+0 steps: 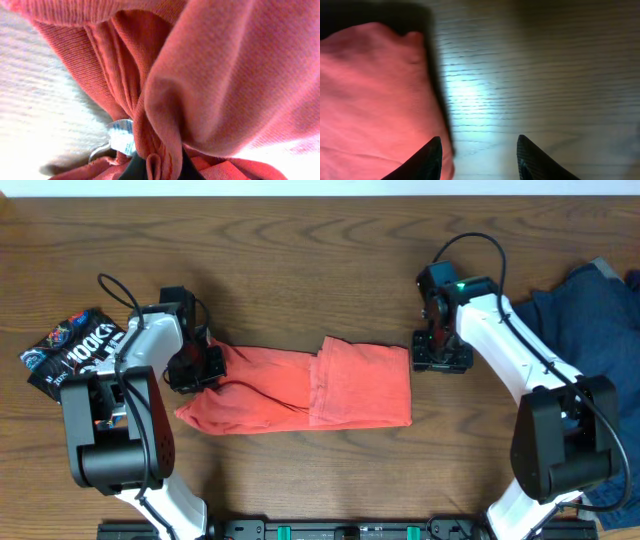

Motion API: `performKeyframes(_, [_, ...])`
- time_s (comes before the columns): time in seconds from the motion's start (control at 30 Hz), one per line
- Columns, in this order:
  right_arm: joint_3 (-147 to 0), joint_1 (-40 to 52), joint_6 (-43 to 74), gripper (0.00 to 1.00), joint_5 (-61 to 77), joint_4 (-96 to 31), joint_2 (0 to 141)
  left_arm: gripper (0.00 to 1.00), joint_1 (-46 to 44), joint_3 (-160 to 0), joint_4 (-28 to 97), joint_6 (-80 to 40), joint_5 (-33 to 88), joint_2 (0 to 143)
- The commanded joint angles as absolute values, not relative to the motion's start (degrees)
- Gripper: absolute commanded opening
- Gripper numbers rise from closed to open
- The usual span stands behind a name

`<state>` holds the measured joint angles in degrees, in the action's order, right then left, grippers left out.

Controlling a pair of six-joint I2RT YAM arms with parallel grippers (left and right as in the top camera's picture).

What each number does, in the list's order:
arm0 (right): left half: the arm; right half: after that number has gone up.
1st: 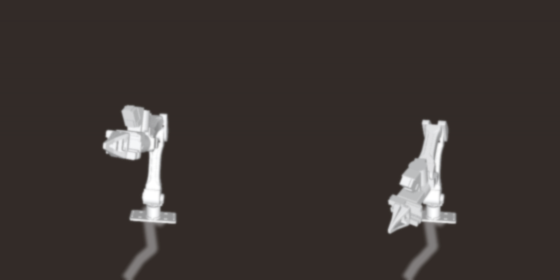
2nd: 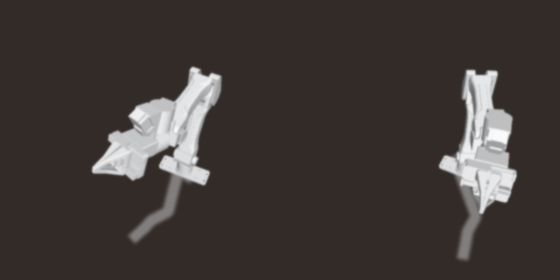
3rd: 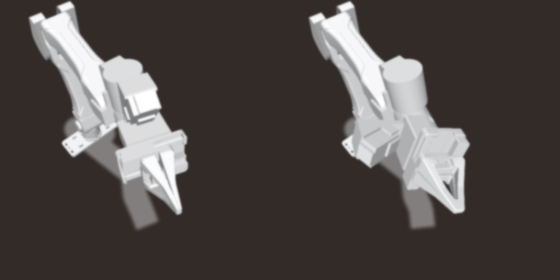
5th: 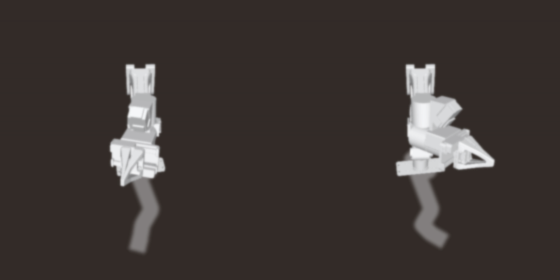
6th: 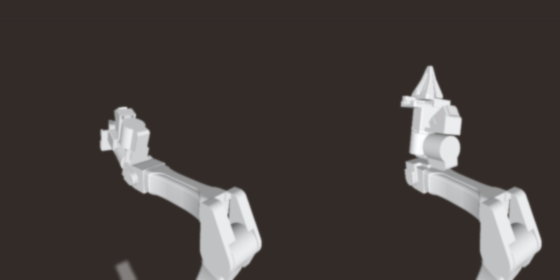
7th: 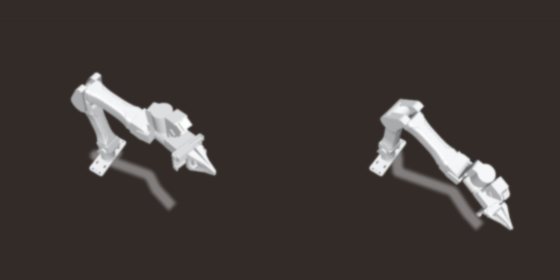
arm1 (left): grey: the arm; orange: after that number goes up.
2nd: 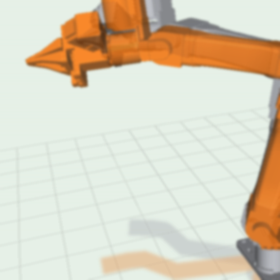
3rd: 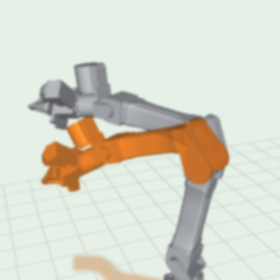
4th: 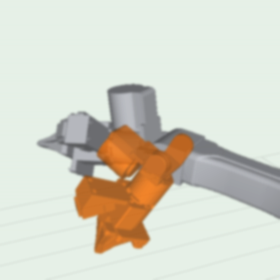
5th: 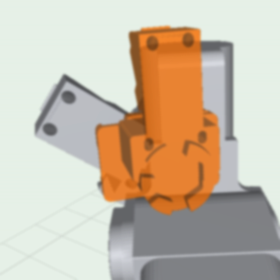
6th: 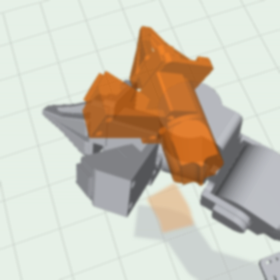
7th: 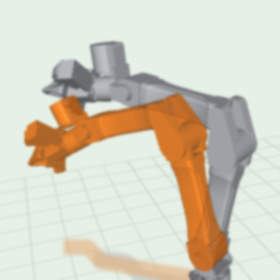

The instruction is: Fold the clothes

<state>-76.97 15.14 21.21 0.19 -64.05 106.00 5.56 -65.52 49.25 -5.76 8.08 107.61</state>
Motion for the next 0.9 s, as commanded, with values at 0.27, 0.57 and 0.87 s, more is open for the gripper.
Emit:
performKeyframes(0.27, [-77.62,8.64,19.2,0.46,-3.22,-65.1,104.47,0.06,10.44,-85.25,62.76,-7.64,-2.2,107.66])
performKeyframes(0.57, [-77.62,3.18,18.31,0.45,-3.22,-65.65,104.47,0.06,6.57,-99.2,80.82,-8.62,4.82,106.85])
performKeyframes(0.87, [-77.62,2.63,16.75,0.45,-3.2,-66.59,104.47,0.06,-10.35,-98.85,84.07,-17.15,8.84,104.92])
